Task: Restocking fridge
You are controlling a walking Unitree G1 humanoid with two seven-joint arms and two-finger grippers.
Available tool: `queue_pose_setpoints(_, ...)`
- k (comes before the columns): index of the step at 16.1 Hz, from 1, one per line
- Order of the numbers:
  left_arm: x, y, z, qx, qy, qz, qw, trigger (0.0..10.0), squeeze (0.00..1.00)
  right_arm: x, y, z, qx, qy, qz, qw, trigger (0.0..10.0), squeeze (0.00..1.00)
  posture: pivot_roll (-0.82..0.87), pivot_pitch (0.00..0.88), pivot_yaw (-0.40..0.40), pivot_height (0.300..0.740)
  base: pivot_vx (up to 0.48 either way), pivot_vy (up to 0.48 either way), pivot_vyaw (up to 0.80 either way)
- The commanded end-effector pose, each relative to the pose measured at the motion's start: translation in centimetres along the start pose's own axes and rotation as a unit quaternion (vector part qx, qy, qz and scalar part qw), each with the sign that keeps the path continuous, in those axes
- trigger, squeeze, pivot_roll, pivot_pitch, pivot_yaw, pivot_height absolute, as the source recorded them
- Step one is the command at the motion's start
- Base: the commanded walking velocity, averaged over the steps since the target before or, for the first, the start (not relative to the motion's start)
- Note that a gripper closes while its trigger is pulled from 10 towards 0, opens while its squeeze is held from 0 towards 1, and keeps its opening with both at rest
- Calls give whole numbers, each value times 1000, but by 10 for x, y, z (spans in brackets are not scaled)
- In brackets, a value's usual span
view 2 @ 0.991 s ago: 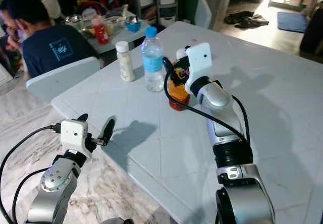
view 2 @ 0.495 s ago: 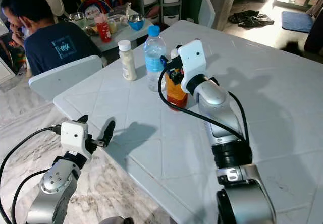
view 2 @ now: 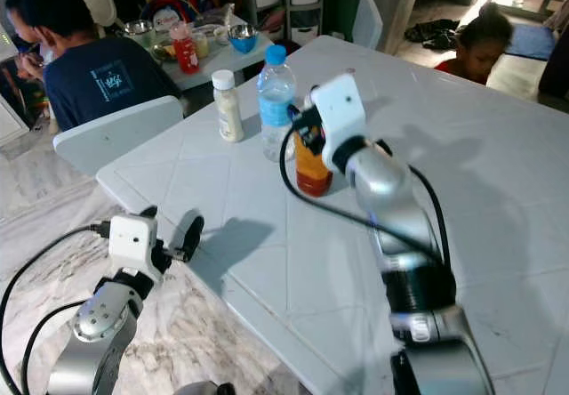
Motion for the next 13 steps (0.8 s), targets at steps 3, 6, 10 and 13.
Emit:
queue_pose_setpoints(3,-1,-7,2,25,-10,-14,1000,10000,0,-12,3,-19,-72,-2,29,997,0,0,2,53,46,740,0,0,0)
queue_pose_setpoints(6,7,-12,11,24,8,-6,1000,10000,0,-10,7,-47,-126,38,44,990,4863,0,-3,29,29,740,0,201,0)
queue_pose_setpoints(10,9,-17,18,33,11,-11,999,10000,0,-10,-7,-64,-146,47,46,987,10000,0,-28,19,47,740,0,480,0)
queue_pose_setpoints(13,6,-10,20,24,8,-14,1000,10000,0,-13,-10,-67,-151,39,54,986,10000,0,-37,14,51,740,0,480,0)
Point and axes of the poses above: a point about 5 cm out from each wrist's last joint towards the gripper, its own z axis pointing out of the wrist towards the gripper, its own x axis along the axis of the wrist's last joint, y = z × x, the point moved 1 cm from there along z, pointing out of the wrist towards the gripper, and after that the axes turned 9 degrees about -z, right-handed, at the moved point
